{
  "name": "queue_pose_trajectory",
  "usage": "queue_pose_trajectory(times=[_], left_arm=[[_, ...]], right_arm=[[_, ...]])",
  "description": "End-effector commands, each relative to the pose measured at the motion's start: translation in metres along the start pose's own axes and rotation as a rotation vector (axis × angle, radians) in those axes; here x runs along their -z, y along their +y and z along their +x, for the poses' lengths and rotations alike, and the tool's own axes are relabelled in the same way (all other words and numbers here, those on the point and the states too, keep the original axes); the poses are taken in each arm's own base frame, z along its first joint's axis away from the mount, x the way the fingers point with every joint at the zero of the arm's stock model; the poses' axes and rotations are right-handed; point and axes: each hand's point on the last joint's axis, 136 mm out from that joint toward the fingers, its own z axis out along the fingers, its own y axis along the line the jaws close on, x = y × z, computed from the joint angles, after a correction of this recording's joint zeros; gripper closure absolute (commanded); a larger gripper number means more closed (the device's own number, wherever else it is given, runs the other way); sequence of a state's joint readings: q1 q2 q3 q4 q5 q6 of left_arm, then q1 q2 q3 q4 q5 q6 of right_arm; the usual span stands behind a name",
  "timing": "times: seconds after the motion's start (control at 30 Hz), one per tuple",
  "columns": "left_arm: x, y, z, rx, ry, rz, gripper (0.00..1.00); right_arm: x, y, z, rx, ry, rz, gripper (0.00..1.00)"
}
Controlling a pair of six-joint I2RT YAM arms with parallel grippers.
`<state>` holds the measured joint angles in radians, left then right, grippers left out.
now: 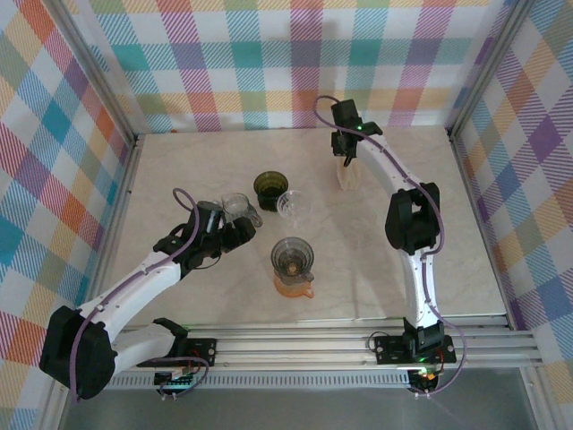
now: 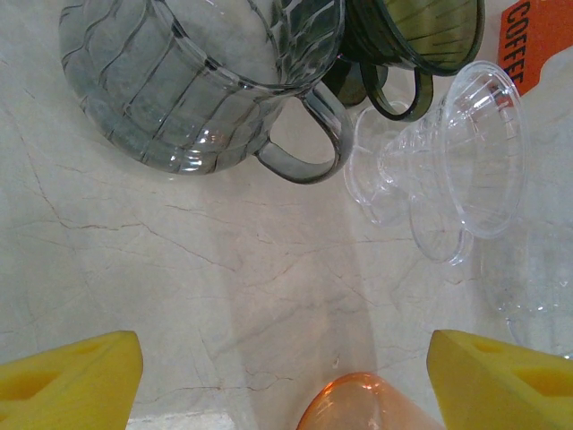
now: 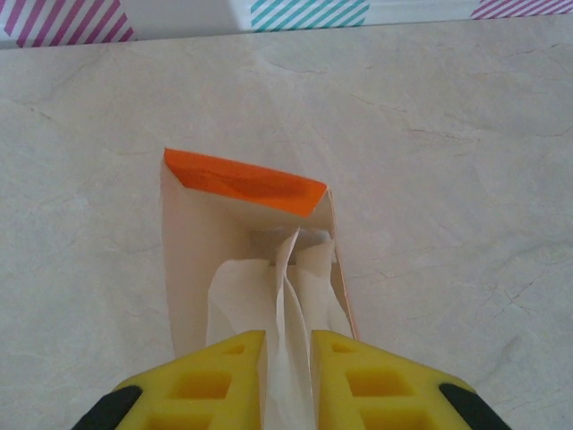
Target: Place the coffee filter in the dripper
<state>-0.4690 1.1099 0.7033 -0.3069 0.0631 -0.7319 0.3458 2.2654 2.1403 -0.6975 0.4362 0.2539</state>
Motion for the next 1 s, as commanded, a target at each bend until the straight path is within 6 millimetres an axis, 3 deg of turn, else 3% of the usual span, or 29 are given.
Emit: queue_pose_trajectory(times=[0.0, 0.57, 0.97], left_arm=[[0.004, -0.015, -0.008, -0.025, -0.017, 0.041, 0.17], [0.004, -0.014, -0.008, -0.024, -0.016, 0.032, 0.17], [0.003, -0.014, -0.008, -0.021, -0.013, 0.031, 0.17]], right_arm=[[-0.001, -0.007, -0.006, -0.028, -0.006, 0.035, 0.8], [-0.021, -0.006, 0.004, -0.014, 0.028, 0.053, 0.8], [-0.014, -0.01, -0.004, -0.004, -0.001, 0.067, 0.97]])
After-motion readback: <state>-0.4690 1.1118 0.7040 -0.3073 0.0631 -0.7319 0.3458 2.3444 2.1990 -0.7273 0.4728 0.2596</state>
